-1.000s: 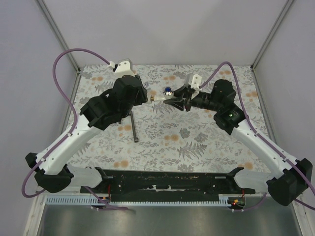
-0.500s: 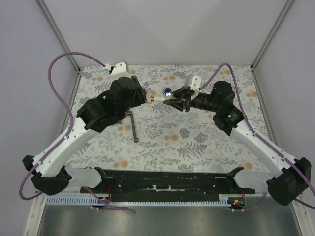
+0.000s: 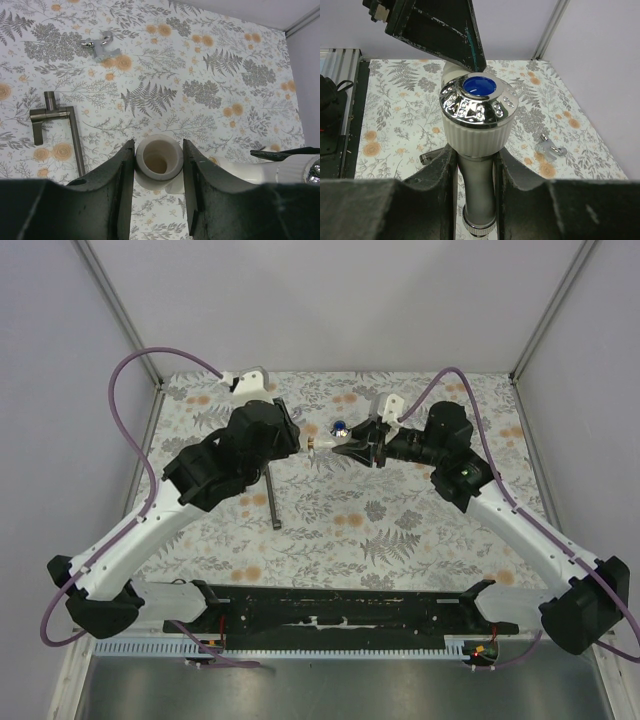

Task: Install the water faucets

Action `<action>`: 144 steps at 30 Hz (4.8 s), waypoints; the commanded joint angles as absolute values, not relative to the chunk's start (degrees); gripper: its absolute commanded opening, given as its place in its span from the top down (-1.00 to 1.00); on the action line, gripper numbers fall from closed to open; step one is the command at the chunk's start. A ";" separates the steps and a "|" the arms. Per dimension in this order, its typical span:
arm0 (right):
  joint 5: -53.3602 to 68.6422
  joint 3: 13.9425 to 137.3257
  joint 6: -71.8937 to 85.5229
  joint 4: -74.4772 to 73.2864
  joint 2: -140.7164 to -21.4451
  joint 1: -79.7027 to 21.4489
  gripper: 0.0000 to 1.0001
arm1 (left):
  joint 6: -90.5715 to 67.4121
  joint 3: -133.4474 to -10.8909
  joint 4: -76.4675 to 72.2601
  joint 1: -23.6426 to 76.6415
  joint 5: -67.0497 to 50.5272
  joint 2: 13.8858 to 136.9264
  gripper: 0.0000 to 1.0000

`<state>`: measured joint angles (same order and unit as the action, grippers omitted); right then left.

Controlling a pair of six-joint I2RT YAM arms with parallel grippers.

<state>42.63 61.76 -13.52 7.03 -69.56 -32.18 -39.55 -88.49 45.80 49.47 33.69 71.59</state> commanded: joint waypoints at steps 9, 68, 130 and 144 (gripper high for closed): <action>41.84 59.33 -5.63 15.20 -71.37 -32.43 1.00 | -43.42 -84.03 31.64 50.01 30.94 67.33 0.96; 26.02 55.29 65.73 25.13 -78.31 -32.78 1.00 | -17.85 -51.60 -15.89 60.38 34.46 53.79 0.96; 36.30 50.46 17.92 38.48 -75.94 -30.24 1.00 | -54.22 -74.98 35.69 31.56 1.14 65.31 -0.93; 38.41 49.04 21.71 44.74 -76.38 -30.23 1.00 | -69.34 -63.90 22.95 28.65 0.26 59.94 -0.85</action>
